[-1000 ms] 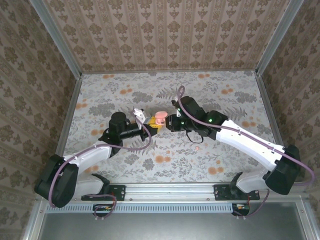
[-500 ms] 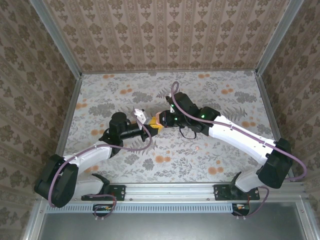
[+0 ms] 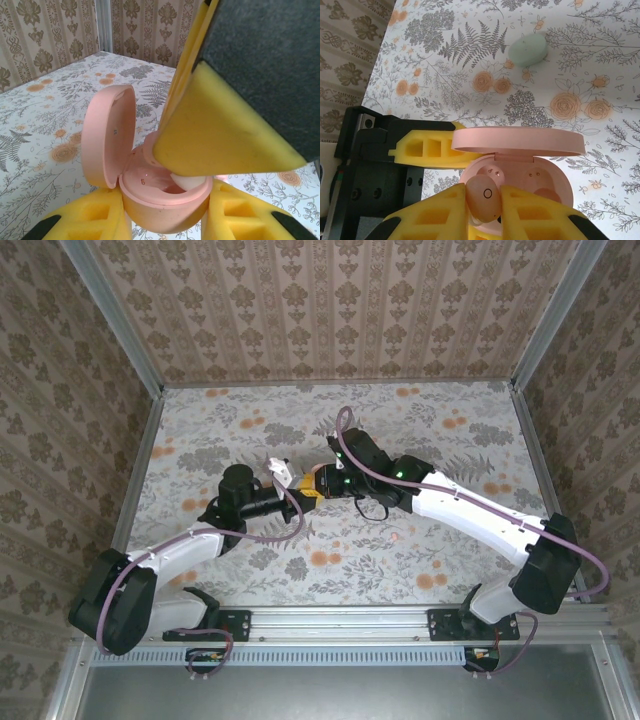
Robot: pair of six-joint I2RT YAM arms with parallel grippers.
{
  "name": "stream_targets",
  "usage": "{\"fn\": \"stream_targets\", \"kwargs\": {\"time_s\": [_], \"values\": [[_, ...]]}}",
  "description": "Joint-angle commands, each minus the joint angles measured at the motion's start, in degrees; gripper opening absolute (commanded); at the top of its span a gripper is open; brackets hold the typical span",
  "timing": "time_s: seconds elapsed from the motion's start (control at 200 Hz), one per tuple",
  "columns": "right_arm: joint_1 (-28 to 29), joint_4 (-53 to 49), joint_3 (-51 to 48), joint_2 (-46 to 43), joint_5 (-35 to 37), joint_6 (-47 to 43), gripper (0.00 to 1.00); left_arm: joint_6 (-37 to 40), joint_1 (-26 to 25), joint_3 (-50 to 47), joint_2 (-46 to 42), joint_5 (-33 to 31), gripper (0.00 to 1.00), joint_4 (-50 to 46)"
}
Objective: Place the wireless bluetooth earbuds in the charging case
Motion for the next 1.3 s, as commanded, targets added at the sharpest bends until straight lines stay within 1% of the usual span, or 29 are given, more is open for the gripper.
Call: {"fn": "stream_targets", "kwargs": {"time_s": [0.0, 0.28, 0.625, 0.775, 0.88, 1.125, 1.3], "values": [[0.8, 0.4, 0.4, 0.9, 1.1, 0.7, 0.20, 1.4, -0.5, 1.1, -0.7, 0.9, 0.18, 1.3], [0.7, 1.0, 0.9, 1.3, 3.5, 0.0, 0.20, 1.4, -0.6, 1.0, -0.9, 1.2, 0.18, 1.2], [0.9, 0.8, 1.0, 2.1, 3.5, 0.2, 0.21, 1.8, -0.6, 1.0, -0.6, 0.9, 0.18, 1.2], [1.4, 0.3, 0.5, 1.4, 2.7, 0.5, 0.30, 1.9, -0.6, 0.8, -0.7, 0.7, 0.18, 1.1], [1.6, -0.2, 0.3, 0.8, 2.8, 0.8, 0.34, 1.9, -0.6, 0.8, -0.7, 0.7, 0.18, 1.1], [1.6, 0.5, 0.3, -1.3, 2.1, 1.9, 0.36, 1.9, -0.6, 0.7, -0.9, 0.5, 0.18, 0.8], [1.5, -0.3, 1.4, -4.4, 2.0, 1.7, 0.37, 2.1, -0.6, 0.3, -1.2, 0.1, 0.18, 0.9]]}}
